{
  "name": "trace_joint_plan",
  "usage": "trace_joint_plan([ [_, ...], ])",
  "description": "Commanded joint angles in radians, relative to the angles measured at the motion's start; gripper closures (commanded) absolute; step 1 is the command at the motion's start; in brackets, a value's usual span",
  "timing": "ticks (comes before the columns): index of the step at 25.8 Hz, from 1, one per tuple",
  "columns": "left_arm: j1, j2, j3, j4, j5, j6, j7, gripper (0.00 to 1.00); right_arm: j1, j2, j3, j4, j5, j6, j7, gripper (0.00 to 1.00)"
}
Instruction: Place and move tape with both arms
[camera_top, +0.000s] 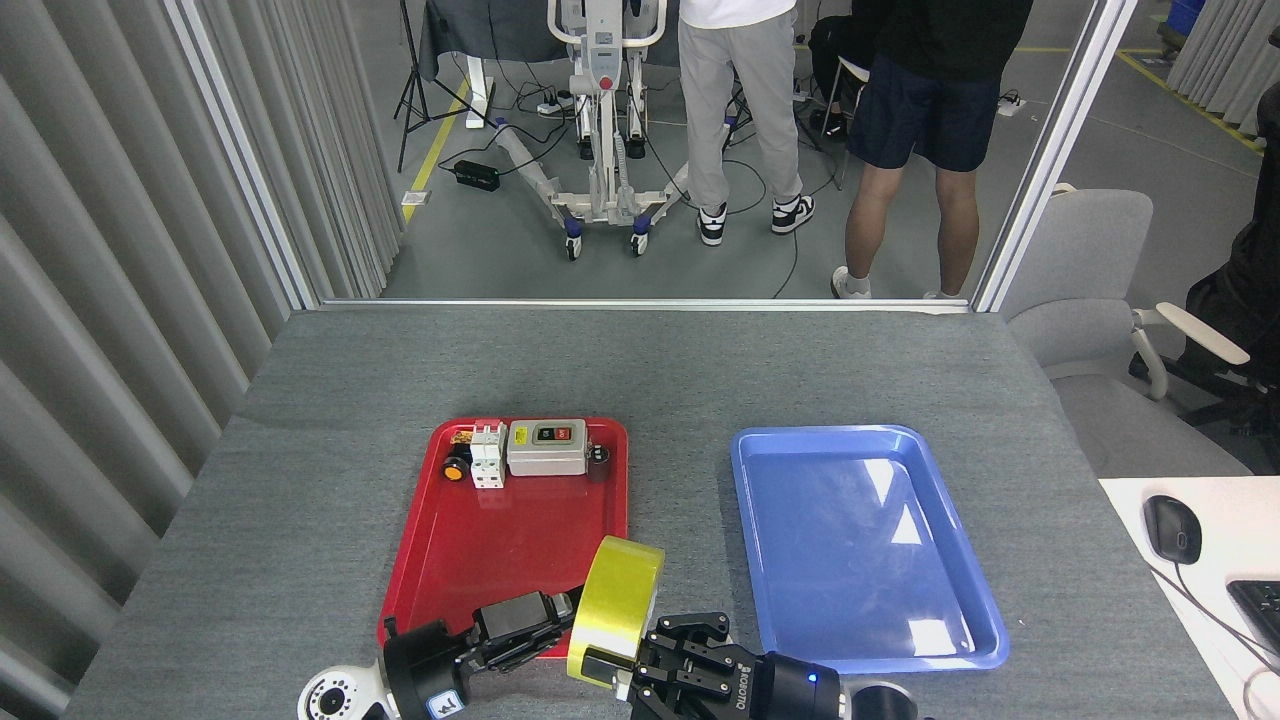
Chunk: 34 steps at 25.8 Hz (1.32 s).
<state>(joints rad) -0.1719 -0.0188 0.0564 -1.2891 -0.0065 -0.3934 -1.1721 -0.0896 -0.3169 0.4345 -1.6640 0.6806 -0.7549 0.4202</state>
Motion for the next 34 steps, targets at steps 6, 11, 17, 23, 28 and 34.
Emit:
trace_joint_plan([
  [6, -0.026, 0.002, 0.017, 0.047, -0.015, -0.045, 0.04, 0.32, 0.001, -0.004, -0.003, 0.006, -0.001, -0.03, -0.027, 0.8],
  [11, -0.049, 0.003, 0.046, 0.086, -0.104, -0.059, 0.117, 0.29, 0.002, -0.004, -0.005, 0.006, -0.001, -0.03, -0.029, 0.8],
  [17, -0.106, 0.003, 0.18, 0.155, -0.277, -0.219, 0.278, 0.01, 0.011, -0.022, -0.117, 0.006, -0.015, -0.03, -0.031, 0.8],
  [23, -0.153, 0.048, 0.206, 0.185, -0.504, -0.252, 0.492, 0.01, -0.002, -0.021, -0.212, 0.018, 0.004, 0.397, -0.011, 0.8],
  [28, -0.156, 0.037, 0.207, 0.07, -1.01, -0.209, 0.769, 0.06, -0.067, -0.053, -0.207, 0.07, 0.085, 0.789, 0.149, 0.8],
  [34, -0.072, -0.027, 0.138, -0.223, -1.389, 0.197, 0.828, 0.3, -0.173, -0.119, -0.192, 0.253, 0.135, 0.927, 0.301, 0.81],
])
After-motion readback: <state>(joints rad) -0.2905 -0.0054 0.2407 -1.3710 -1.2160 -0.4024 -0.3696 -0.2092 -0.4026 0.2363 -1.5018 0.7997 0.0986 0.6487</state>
